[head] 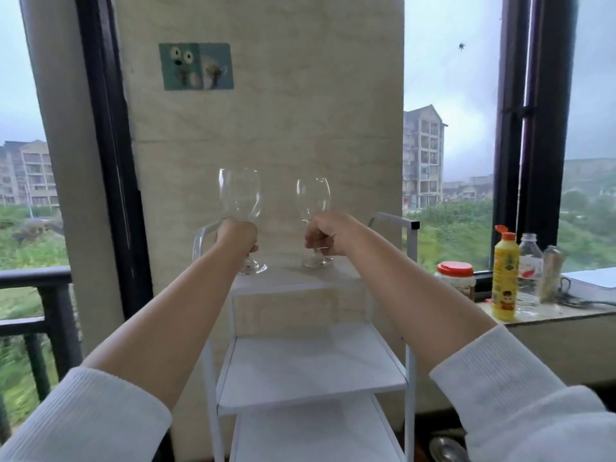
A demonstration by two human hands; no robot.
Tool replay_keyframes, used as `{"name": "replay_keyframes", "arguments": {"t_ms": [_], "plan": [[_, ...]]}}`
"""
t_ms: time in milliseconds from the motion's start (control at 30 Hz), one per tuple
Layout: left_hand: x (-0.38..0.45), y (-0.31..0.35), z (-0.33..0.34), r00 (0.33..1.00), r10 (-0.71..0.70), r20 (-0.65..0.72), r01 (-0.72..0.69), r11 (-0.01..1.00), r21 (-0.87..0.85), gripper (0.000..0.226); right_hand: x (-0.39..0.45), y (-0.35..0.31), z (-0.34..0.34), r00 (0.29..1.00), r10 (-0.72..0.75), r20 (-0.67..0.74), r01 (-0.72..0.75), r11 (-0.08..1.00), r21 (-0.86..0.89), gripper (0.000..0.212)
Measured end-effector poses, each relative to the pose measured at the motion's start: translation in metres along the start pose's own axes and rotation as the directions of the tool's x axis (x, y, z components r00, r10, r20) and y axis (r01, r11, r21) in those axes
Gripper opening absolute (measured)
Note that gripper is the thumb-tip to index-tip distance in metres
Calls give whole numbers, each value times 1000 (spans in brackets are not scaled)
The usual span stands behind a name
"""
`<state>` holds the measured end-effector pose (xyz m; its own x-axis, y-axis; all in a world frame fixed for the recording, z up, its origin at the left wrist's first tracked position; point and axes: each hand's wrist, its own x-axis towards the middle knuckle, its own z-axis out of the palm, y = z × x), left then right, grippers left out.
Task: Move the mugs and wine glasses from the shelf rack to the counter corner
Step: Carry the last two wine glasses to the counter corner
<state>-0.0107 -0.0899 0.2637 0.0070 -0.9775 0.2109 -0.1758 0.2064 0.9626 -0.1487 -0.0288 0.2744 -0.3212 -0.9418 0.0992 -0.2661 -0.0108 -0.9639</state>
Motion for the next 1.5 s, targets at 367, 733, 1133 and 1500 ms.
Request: {"name": "replay_keyframes", "arguments": {"t_ms": [367,733,1133,1500], "plan": [[-67,9,17,993,118,-25,-120,959,-255,33,-58,1,-45,990,-129,-53,140,942,305,33],[-167,17,82,957,126,261,-32,940,-339,38,-168,59,-138,946,-13,-324,121,941,317,25],[-379,62,268,587,246,772,64,936,-346,39,-384,120,-314,602,154,-783,158,938,307,32],[-672,128,451,122,264,957,197,938,-284,33,-619,161,-512,246,206,-947,89,968,233,27]]}}
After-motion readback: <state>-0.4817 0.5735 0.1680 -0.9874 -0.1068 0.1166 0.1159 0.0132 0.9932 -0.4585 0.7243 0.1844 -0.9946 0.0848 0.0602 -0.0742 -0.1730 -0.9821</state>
